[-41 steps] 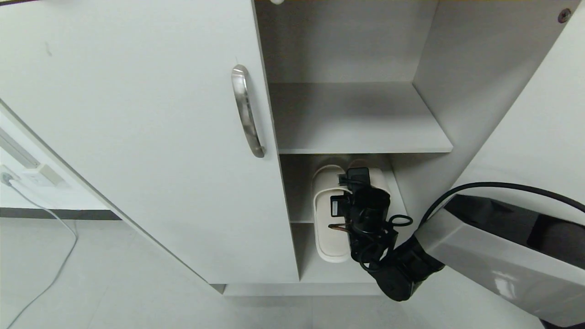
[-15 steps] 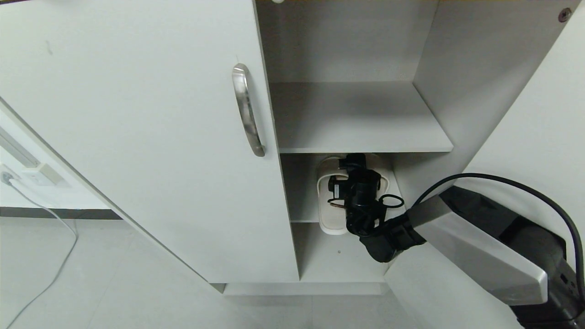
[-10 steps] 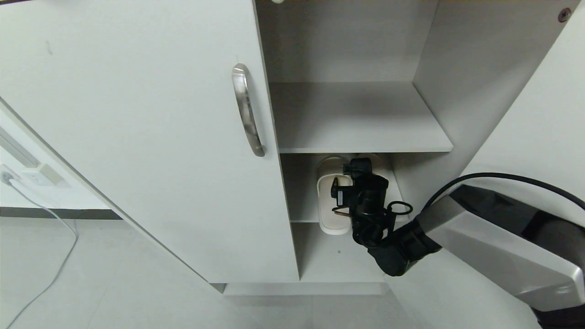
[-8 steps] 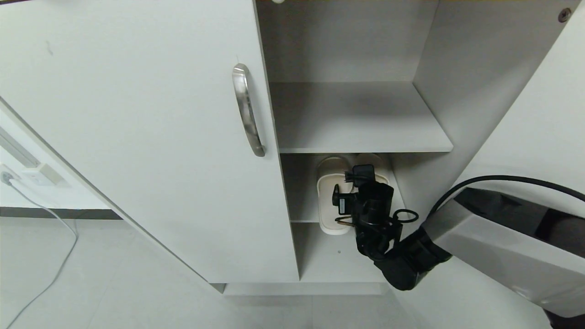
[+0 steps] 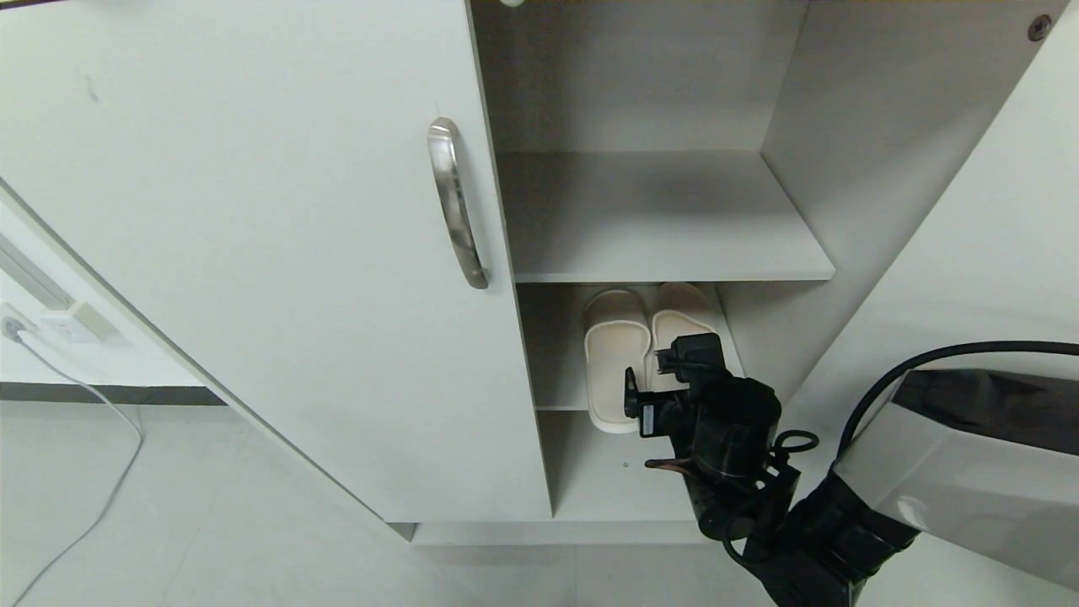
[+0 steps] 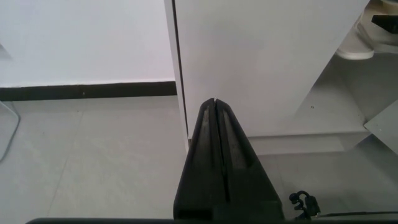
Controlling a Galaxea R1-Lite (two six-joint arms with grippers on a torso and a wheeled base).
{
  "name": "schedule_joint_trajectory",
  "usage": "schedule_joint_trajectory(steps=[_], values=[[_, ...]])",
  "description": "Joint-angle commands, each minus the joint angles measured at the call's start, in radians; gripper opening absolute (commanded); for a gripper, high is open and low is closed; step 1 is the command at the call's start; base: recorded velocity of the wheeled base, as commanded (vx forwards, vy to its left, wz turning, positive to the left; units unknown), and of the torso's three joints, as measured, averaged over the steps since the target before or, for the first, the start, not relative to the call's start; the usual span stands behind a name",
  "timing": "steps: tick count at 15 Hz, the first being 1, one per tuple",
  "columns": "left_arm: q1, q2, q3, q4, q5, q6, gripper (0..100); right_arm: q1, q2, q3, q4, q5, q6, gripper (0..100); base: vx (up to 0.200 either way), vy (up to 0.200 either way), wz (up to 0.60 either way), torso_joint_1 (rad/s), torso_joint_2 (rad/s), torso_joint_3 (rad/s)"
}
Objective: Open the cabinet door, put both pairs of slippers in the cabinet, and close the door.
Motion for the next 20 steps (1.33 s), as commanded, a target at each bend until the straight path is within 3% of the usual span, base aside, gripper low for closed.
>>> schedule_joint_trajectory(steps=[1, 9, 20], values=[[0.000, 0.001, 0.000, 0.001, 0.000, 0.000, 0, 0.006, -0.014, 0.005, -0.005, 0.000, 0.000, 100, -0.200, 0.000, 0.00, -0.002, 0.01, 0.007], [0.000, 0.001, 0.000, -0.001, 0.000, -0.002, 0, 0.018, -0.012, 0.011, -0.005, 0.000, 0.000, 100, -0.200, 0.000, 0.00, 0.002, 0.00, 0.004], [0.000, 0.001, 0.000, -0.001, 0.002, -0.012, 0, 0.020, -0.009, 0.014, -0.005, 0.000, 0.000, 100, 0.000, 0.000, 0.00, 0.000, 0.00, 0.000]])
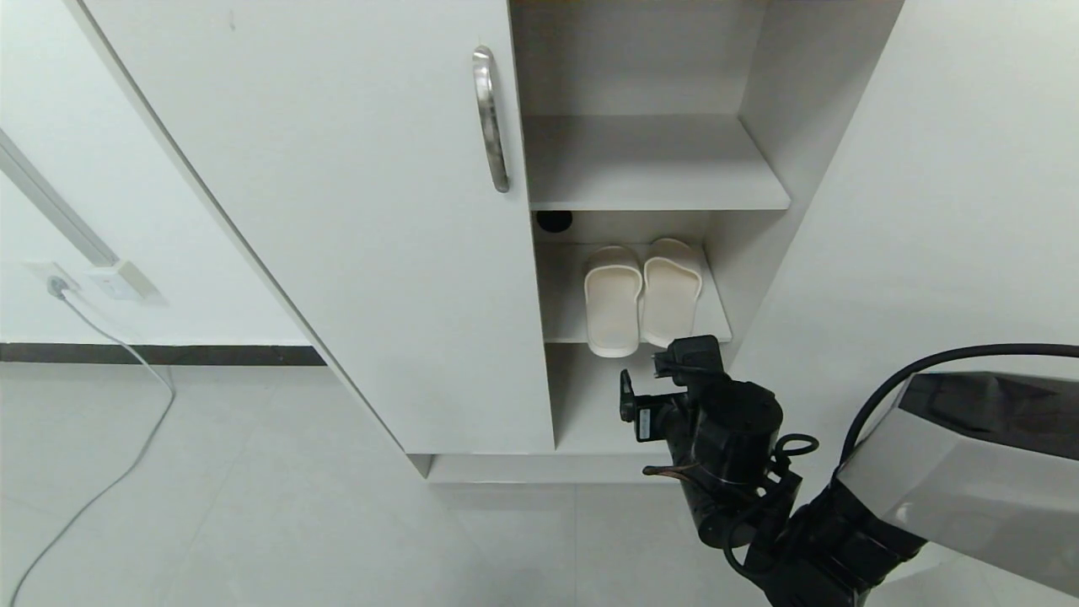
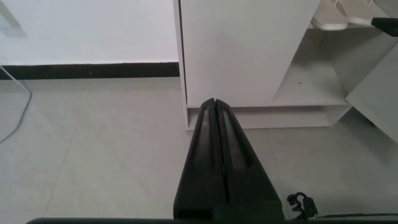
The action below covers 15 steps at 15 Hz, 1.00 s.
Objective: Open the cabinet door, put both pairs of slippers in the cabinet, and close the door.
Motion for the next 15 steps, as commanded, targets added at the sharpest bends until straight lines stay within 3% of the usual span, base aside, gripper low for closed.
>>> schedule_joint_trajectory(steps=[1, 10, 15], values=[[0.000, 0.001, 0.000, 0.000, -0.001, 0.000, 0, 0.000, 0.002, 0.000, 0.000, 0.000, 0.000, 100, 0.000, 0.000, 0.00, 0.000, 0.00, 0.000], [0.000, 0.001, 0.000, 0.000, -0.001, 0.000, 0, 0.002, -0.002, 0.008, -0.012, 0.000, 0.000, 100, 0.000, 0.000, 0.00, 0.000, 0.00, 0.000], [0.000, 0.001, 0.000, 0.000, 0.001, 0.000, 0, 0.000, -0.001, 0.009, -0.014, 0.000, 0.000, 100, 0.000, 0.000, 0.00, 0.003, 0.00, 0.173]])
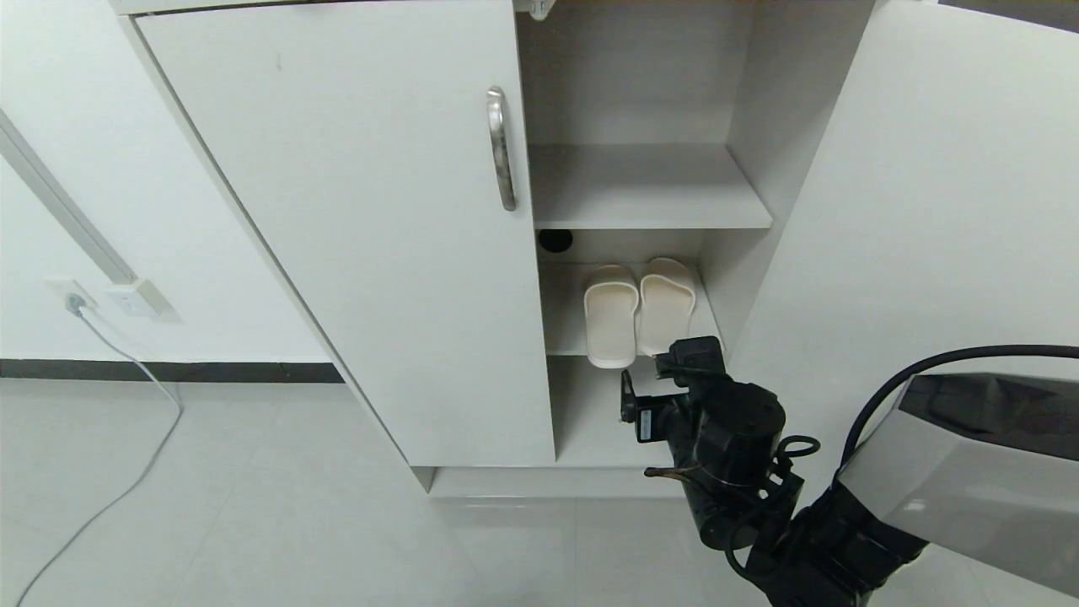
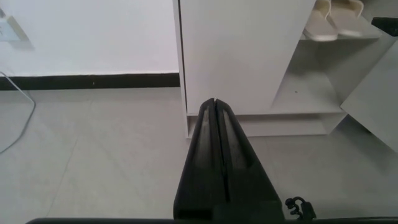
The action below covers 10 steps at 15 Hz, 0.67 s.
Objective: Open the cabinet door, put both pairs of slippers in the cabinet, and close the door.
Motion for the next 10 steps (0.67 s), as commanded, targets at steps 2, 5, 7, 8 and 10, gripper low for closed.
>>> schedule_joint_trajectory(steps=[2, 5, 7, 8, 10], values=[[0.000, 0.001, 0.000, 0.000, 0.000, 0.000, 0, 0.000, -0.001, 0.000, -0.001, 0.000, 0.000, 100, 0.000, 0.000, 0.00, 0.000, 0.00, 0.203], [0.000, 0.001, 0.000, 0.000, 0.000, 0.000, 0, 0.000, -0.001, 0.000, -0.001, 0.000, 0.000, 100, 0.000, 0.000, 0.00, 0.004, 0.01, 0.199], [0.000, 0.001, 0.000, 0.000, 0.000, 0.000, 0, 0.000, -0.001, 0.000, -0.001, 0.000, 0.000, 100, 0.000, 0.000, 0.00, 0.000, 0.00, 0.198], [0.000, 0.001, 0.000, 0.000, 0.002, 0.000, 0, 0.000, 0.000, 0.000, -0.001, 0.000, 0.000, 100, 0.000, 0.000, 0.00, 0.002, 0.00, 0.203], [0.000, 0.001, 0.000, 0.000, 0.003, 0.002, 0, 0.000, 0.000, 0.002, -0.001, 0.000, -0.002, 100, 0.000, 0.000, 0.00, 0.005, 0.00, 0.205]])
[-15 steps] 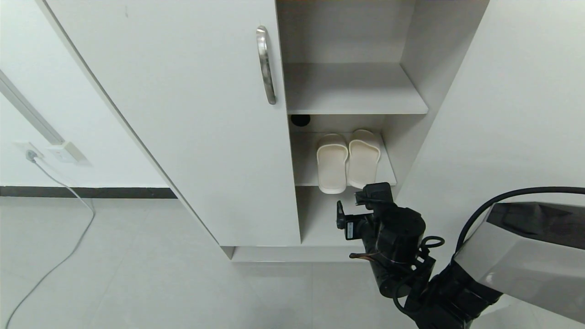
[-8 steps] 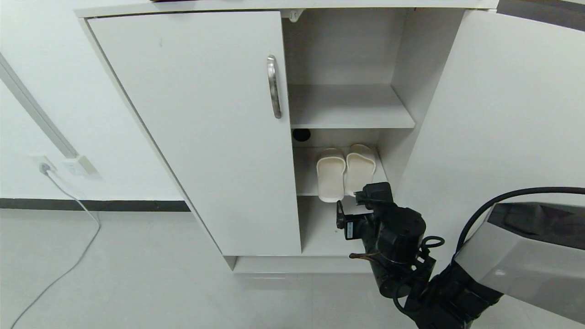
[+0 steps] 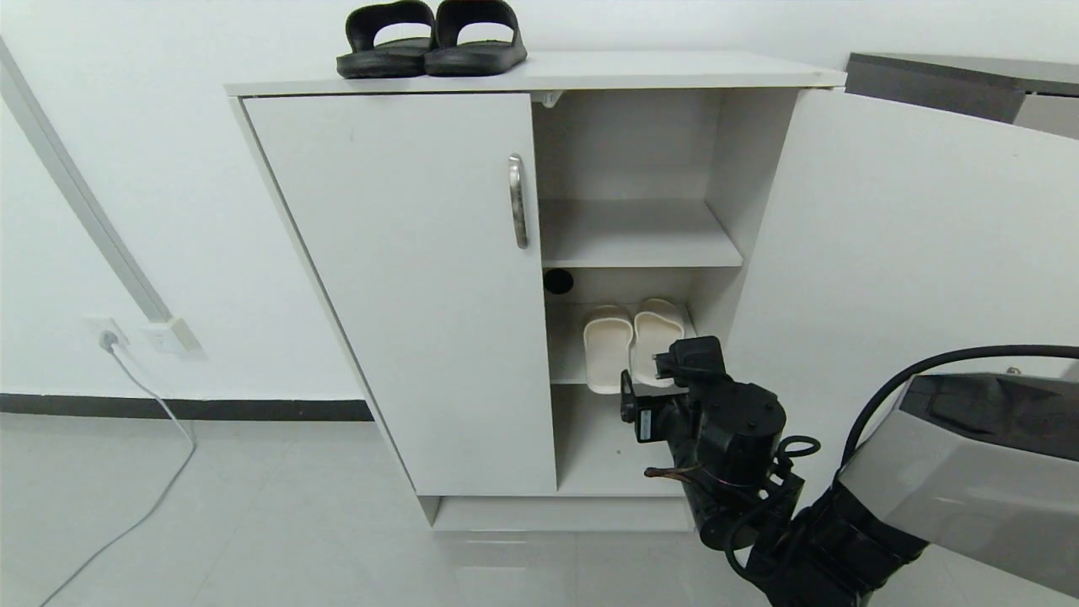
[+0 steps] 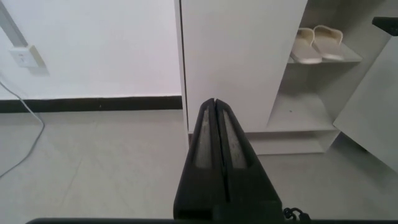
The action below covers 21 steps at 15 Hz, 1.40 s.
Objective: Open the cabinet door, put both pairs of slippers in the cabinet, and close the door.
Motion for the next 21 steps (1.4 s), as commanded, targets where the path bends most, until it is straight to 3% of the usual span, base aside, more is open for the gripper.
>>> schedule_joint_trajectory(steps=[1, 14, 21], values=[[0.000, 0.001, 0.000, 0.000, 0.000, -0.001, 0, 0.000, 0.001, 0.010, 0.000, 0.000, -0.002, 100, 0.000, 0.000, 0.00, 0.007, 0.00, 0.203], [0.000, 0.001, 0.000, 0.000, -0.001, -0.003, 0, -0.006, 0.007, 0.048, 0.003, 0.002, -0.002, 100, 0.000, 0.000, 0.00, 0.002, 0.00, 0.057], [0.000, 0.001, 0.000, 0.000, -0.001, -0.003, 0, -0.010, 0.007, 0.069, -0.001, 0.008, -0.005, 100, 0.000, 0.200, 0.00, 0.004, 0.00, 0.003]])
